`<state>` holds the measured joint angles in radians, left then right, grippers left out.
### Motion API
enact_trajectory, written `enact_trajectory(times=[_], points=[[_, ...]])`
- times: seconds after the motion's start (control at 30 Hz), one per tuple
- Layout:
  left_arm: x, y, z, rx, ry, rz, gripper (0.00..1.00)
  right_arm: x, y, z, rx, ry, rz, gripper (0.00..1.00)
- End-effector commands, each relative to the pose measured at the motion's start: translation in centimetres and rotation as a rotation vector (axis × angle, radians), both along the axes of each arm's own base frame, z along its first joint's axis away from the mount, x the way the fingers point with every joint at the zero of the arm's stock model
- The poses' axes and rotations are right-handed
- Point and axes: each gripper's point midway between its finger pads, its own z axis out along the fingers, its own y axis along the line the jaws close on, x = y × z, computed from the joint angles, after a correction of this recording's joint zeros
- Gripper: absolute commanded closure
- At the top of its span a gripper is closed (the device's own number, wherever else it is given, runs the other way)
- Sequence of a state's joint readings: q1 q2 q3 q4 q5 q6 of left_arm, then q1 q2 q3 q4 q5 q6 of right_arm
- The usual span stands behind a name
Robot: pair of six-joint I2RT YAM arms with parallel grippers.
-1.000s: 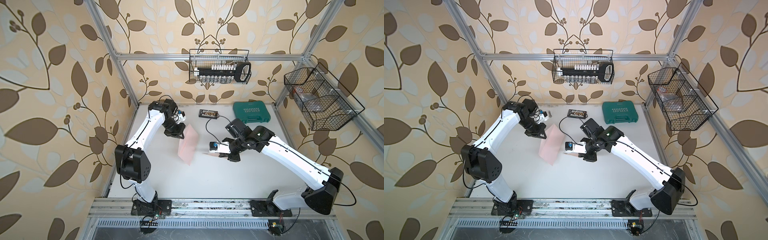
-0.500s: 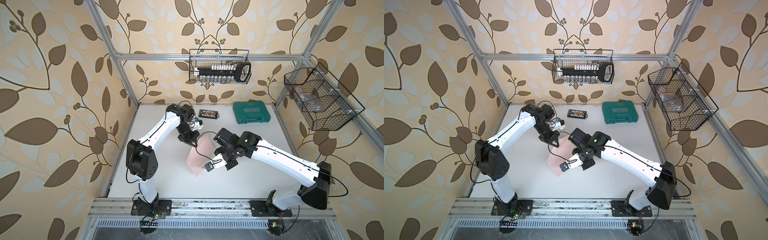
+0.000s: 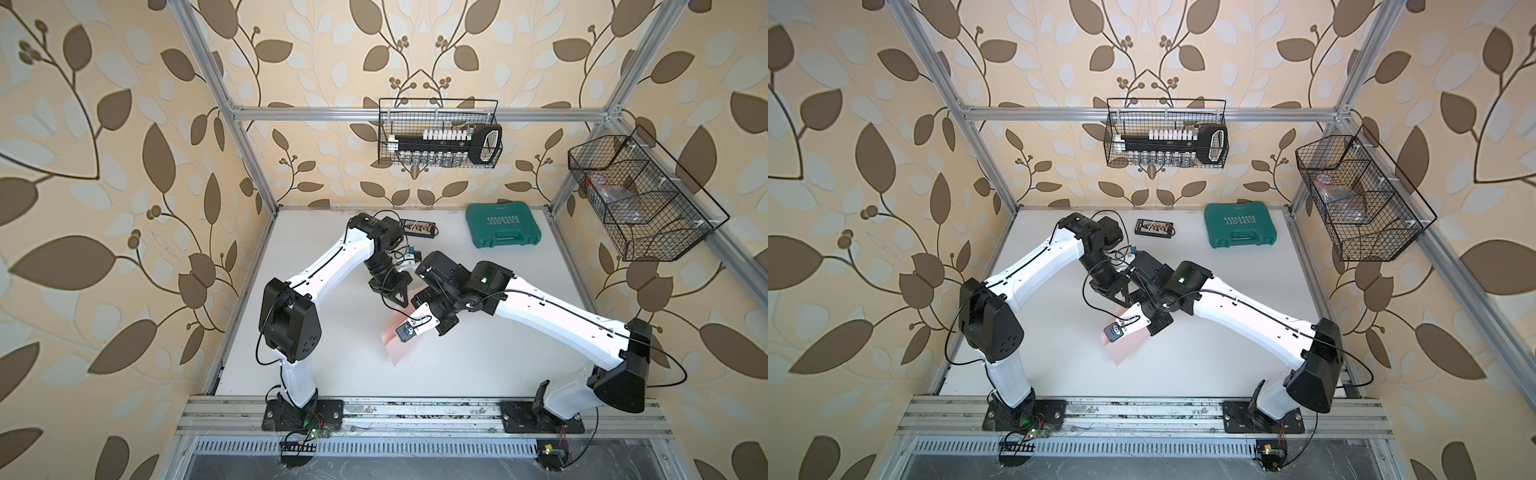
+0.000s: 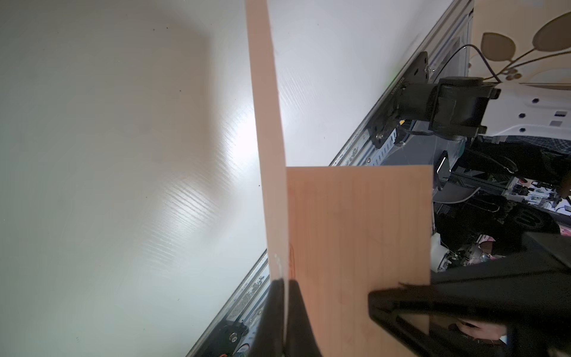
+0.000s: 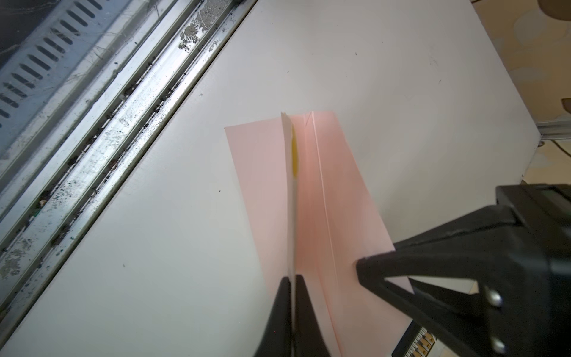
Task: Fold the letter paper in half and place it into the envelope
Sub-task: Place the letter paper in the envelope.
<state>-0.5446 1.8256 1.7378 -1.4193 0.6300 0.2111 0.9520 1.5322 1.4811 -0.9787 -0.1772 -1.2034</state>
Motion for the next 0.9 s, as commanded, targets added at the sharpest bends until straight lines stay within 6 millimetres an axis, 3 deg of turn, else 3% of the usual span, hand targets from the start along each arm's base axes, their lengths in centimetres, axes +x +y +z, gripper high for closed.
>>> enact_trajectory(times=[0.0,0.4,0.87], points=[[-1.4,-0.3,1.2,-0.043,0.023,-0.031,1.00,0.2,1.6,1.3,0.073,-0.025,0.030,1.00],[-1.9,-0.2,0.7,-0.040,0.053,-0.030,1.00,0.6,1.6,2.8,0.163,-0.090,-0.001,1.00],[-2.5,-0.4,0.9,-0.059,0.087,-0.029,1.00,0.5,1.3,3.3,0.221,-0.125,-0.023,1.00]])
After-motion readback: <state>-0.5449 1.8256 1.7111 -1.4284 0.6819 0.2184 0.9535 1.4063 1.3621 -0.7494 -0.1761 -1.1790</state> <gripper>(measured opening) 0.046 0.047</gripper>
